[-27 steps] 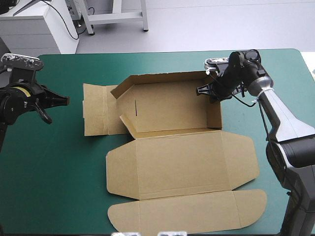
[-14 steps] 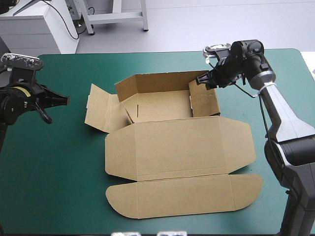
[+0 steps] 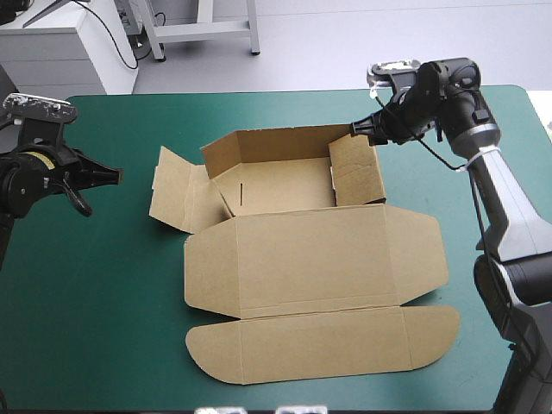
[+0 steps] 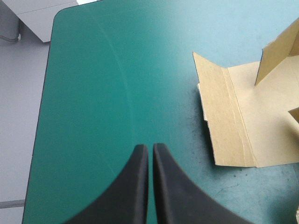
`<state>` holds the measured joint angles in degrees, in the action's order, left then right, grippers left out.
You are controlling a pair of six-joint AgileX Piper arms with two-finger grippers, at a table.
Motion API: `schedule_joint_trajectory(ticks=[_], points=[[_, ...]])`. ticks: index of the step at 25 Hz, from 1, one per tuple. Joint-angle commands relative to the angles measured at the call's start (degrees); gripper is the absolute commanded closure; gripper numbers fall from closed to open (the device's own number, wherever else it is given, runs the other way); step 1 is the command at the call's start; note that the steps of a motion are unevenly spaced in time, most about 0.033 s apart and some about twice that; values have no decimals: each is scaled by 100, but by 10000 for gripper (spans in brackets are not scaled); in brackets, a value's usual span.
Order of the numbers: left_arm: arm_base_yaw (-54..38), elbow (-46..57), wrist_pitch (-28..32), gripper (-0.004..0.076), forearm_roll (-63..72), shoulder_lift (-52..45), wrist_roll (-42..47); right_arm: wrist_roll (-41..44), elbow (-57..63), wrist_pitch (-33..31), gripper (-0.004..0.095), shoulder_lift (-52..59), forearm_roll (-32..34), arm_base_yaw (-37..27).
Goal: Fold the box
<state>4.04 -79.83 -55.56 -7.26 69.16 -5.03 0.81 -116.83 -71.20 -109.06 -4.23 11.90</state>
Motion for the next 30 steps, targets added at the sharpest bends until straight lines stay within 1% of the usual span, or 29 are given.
schedule_joint_trajectory(ticks=[1, 2, 6, 8, 9, 10, 11, 12, 15, 18, 21, 23, 26, 27, 30], points=[[-7, -141, 289, 710, 20, -110, 9, -137, 194, -9, 467, 70, 19, -15], [-7, -141, 289, 710, 42, -110, 9, -236, 225, 32, 468, -136, -140, -15], [-7, -141, 240, 710, 272, -110, 9, -240, 225, 103, 470, -651, -178, -15], [-7, -141, 240, 710, 356, -102, 9, -267, 225, 177, 528, -812, -336, -15], [-7, -141, 229, 710, 459, -102, 9, -284, 225, 188, 645, -883, -334, -15], [-7, -141, 229, 710, 512, -102, 9, -284, 214, 188, 730, -897, -334, -15], [-7, -141, 218, 710, 571, -102, 9, -284, 214, 188, 899, -923, -348, -15], [-7, -141, 250, 710, 571, -102, 9, -284, 200, 200, 921, -937, -349, -15], [-193, -141, 365, 710, 316, -21, 503, -176, 179, 200, 928, -911, -374, -15], [-811, -141, 518, 710, 726, 58, 639, -126, 179, 179, 928, -780, -387, -28], [-1645, -141, 614, 710, 2041, 128, 89, -126, 179, 245, 928, -527, -495, -128], [-2282, -141, 568, 710, 3265, 277, -484, -137, 179, 289, 928, -303, -679, -257], [-3042, -141, 295, 710, 5135, 602, -1208, -402, 179, 315, 928, 87, -1283, -544], [-3192, -141, 169, 710, 5596, 726, -1408, -502, 179, 327, 928, 216, -1491, -669], [-3349, -141, -101, 710, 6322, 1038, -1722, -719, 179, 327, 928, 559, -1974, -1084]])
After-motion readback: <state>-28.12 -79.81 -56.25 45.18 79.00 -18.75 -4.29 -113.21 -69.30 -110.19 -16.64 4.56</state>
